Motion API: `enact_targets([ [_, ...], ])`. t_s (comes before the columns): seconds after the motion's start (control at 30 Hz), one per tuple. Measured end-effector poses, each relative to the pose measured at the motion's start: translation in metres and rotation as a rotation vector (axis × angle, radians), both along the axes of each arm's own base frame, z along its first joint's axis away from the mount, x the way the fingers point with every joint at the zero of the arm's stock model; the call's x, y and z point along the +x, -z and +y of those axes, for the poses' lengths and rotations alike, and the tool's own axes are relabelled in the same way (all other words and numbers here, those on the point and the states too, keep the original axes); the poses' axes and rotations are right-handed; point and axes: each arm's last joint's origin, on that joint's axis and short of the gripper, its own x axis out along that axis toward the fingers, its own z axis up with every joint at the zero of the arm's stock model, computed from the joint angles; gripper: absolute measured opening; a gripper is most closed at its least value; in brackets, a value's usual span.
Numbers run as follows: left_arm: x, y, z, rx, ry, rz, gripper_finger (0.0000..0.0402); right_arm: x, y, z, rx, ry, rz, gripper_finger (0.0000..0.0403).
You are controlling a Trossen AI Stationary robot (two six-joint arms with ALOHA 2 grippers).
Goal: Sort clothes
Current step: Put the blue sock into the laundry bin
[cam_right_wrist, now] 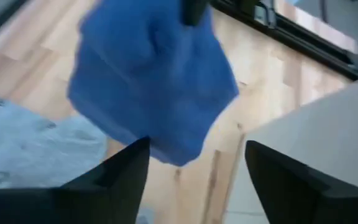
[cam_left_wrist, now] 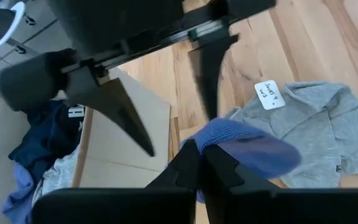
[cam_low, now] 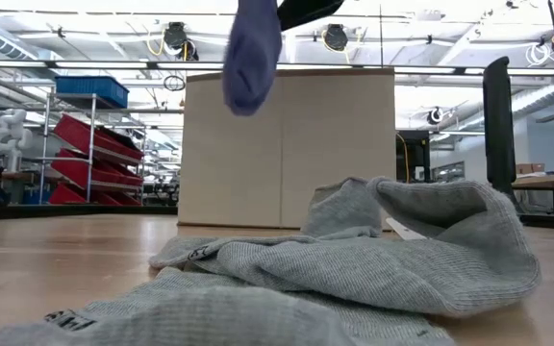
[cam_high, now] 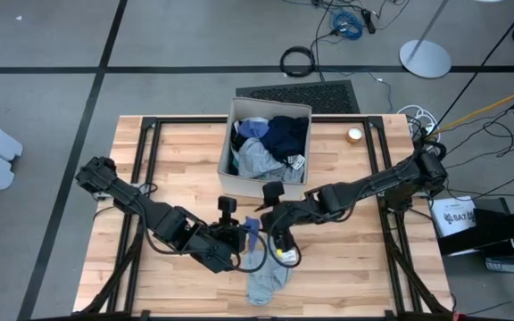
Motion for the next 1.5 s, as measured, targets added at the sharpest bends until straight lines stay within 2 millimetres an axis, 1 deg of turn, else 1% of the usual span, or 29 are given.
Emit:
enact_targets([
  [0.1, 0.000, 0.000, 0.000, 0.000, 0.000, 0.000, 0.0012, 0.000, 0.000, 0.001, 0.051, -0.049, 0.012, 0.0270],
  [0.23, 0.000, 0.000, 0.000, -0.002, 0.000, 0.000, 0.0012, 0.002, -0.002, 0.003, 0.072, -0.074, -0.018, 0.0273],
  [0.4, 0.000, 0.000, 0.000, -0.003, 0.000, 0.000, 0.0012, 0.006, -0.007, 0.004, 0.077, -0.085, -0.085, 0.0259],
  [0.5, 0.000, 0.000, 0.000, -0.003, 0.000, 0.000, 0.0012, 0.006, -0.008, 0.004, 0.075, -0.086, -0.088, 0.0241],
  [0.57, 0.000, 0.000, 0.000, -0.003, 0.000, 0.000, 0.0012, 0.006, -0.007, 0.004, 0.073, -0.086, -0.078, 0.0219],
  [0.67, 0.000, 0.000, 0.000, -0.003, 0.000, 0.000, 0.0012, 0.006, -0.007, 0.003, 0.072, -0.086, -0.076, 0.0175],
  [0.93, 0.001, 0.001, 0.000, 0.015, -0.017, -0.008, 0.0016, 0.007, -0.006, -0.002, 0.054, -0.084, -0.065, 0.0023],
  [0.97, 0.001, 0.001, 0.000, 0.026, -0.026, -0.011, 0.0020, 0.006, -0.005, -0.003, 0.048, -0.086, -0.054, 0.0013],
  [1.0, 0.001, 0.002, 0.001, 0.036, -0.034, -0.012, 0.0027, 0.006, -0.004, -0.003, 0.044, -0.085, -0.043, 0.0008],
  [1.1, 0.003, 0.006, 0.001, 0.041, -0.063, -0.010, 0.0059, 0.003, 0.000, -0.005, 0.035, -0.078, 0.006, 0.0012],
  [1.27, -0.001, 0.012, 0.005, 0.027, -0.140, 0.042, 0.0138, 0.000, 0.003, -0.010, 0.023, -0.064, 0.051, 0.0004],
  [1.4, -0.009, 0.018, 0.011, 0.063, -0.180, 0.120, 0.0197, -0.006, -0.003, -0.017, -0.015, -0.013, 0.062, 0.0004],
  [1.5, -0.013, 0.020, 0.016, 0.105, -0.230, 0.146, 0.0219, -0.016, -0.012, -0.026, -0.007, 0.048, 0.076, 0.0003],
])
